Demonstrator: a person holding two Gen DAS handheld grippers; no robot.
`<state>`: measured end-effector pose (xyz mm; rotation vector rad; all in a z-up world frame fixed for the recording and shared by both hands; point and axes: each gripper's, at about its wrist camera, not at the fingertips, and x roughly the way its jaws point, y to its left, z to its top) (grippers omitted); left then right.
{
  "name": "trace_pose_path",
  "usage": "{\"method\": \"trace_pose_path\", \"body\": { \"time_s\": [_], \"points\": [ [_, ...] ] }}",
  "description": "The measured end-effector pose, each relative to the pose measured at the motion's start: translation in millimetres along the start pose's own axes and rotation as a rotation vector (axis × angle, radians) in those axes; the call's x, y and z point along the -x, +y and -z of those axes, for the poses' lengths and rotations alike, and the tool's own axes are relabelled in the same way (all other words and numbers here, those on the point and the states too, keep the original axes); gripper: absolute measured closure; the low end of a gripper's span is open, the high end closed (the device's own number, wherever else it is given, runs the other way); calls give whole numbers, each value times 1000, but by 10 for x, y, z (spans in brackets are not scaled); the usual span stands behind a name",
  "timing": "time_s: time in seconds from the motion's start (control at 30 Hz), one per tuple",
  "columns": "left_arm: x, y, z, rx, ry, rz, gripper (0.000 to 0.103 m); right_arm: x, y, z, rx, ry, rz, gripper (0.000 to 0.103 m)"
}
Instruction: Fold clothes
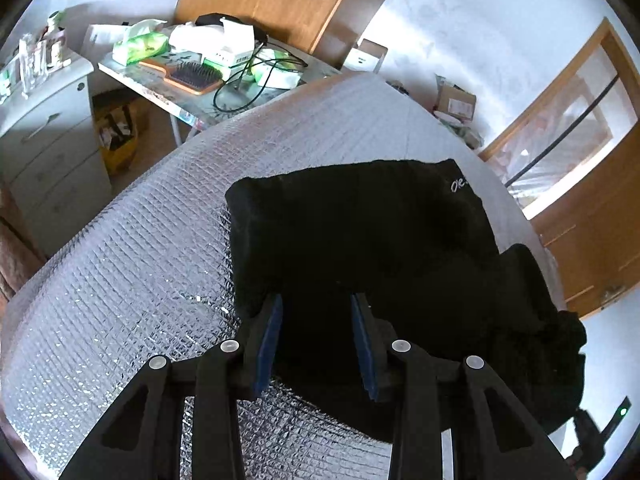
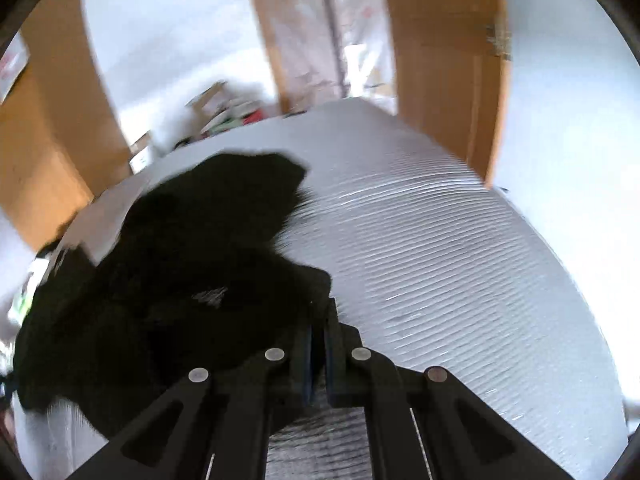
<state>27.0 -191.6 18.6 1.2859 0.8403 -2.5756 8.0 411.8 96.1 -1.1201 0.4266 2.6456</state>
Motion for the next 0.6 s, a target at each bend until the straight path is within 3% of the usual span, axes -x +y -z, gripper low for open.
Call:
{"method": "trace_pose_path", "body": {
  "time_s": [0.17, 0.3, 0.5, 0.6],
  "points": [
    [-1, 9, -7, 10, 0, 8, 67, -69, -83, -119, 17, -26, 102, 99],
    [-4, 16, -28, 16, 0, 14, 67, -151, -18, -87, 53, 5, 168, 97],
    [81, 53, -49, 17, -24, 26, 67, 247, 208, -16, 130, -107, 226, 94],
    [114, 123, -74, 35, -42, 36, 67, 507, 413, -30, 170, -192, 187, 92]
  ]
}}
